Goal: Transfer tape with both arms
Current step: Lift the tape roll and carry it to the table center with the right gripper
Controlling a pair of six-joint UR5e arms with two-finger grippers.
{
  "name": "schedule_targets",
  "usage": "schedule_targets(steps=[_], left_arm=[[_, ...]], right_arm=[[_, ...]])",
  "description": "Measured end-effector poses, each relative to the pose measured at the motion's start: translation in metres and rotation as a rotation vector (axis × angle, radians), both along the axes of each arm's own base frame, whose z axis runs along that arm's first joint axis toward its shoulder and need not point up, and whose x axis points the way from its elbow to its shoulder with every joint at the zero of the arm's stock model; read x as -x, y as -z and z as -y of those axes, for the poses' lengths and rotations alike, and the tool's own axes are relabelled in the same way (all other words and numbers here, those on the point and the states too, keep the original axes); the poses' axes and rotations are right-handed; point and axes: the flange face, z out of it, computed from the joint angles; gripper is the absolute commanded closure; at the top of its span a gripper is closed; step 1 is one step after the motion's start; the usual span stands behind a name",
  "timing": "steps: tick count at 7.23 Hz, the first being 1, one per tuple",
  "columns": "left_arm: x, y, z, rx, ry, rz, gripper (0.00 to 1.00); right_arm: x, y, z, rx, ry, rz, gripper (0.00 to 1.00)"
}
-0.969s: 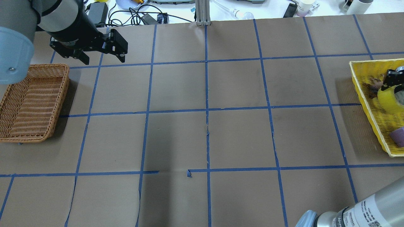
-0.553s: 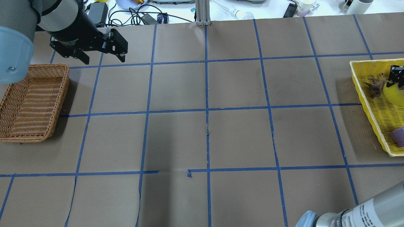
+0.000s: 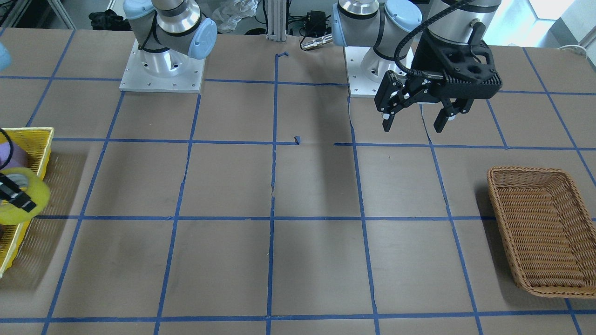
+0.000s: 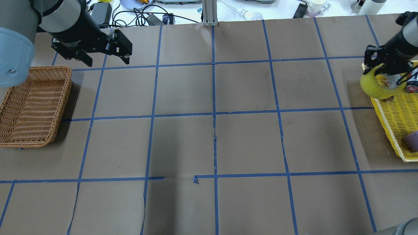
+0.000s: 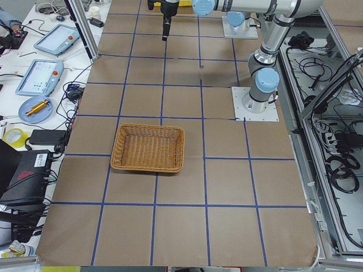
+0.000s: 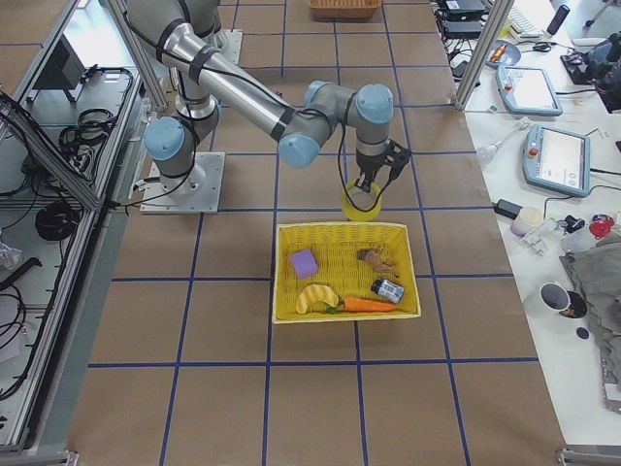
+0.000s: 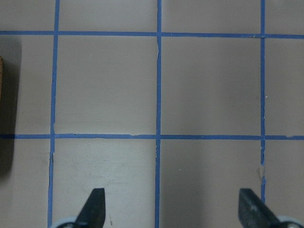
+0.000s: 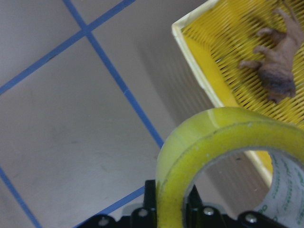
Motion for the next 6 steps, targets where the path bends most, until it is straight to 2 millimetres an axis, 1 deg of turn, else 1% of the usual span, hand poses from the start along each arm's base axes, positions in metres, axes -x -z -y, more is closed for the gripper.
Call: schedule_targets(steps=[1,2,3,4,5,6], left_arm=[[0.0,0.0,0.0,0.001,0.0,0.0,0.0],[0.0,0.0,0.0,0.001,-0.001,0.001,0.0],[0.0,0.0,0.0,0.001,-0.001,0.001,0.0],[0.0,0.0,0.0,0.001,0.0,0.001,0.0],[0.0,0.0,0.0,0.0,0.0,0.001,0.0],[0.0,0.0,-0.001,0.0,0.0,0.0,0.0]], right_arm=[[-0.075,-0.003,0.004,-0.014,0.059,0.016,1.0],[-0.15,-0.001,0.001,-0.029,0.106,0.031,1.0],[-0.22,0.005,-0.009,-0.049,0.149,0.044,1.0],[-0.283,0.018,-0.023,-0.073,0.181,0.05,1.0],[-0.334,0.033,-0.036,-0.09,0.195,0.049,1.0],[-0.374,0.051,-0.049,-0.107,0.202,0.045,1.0]])
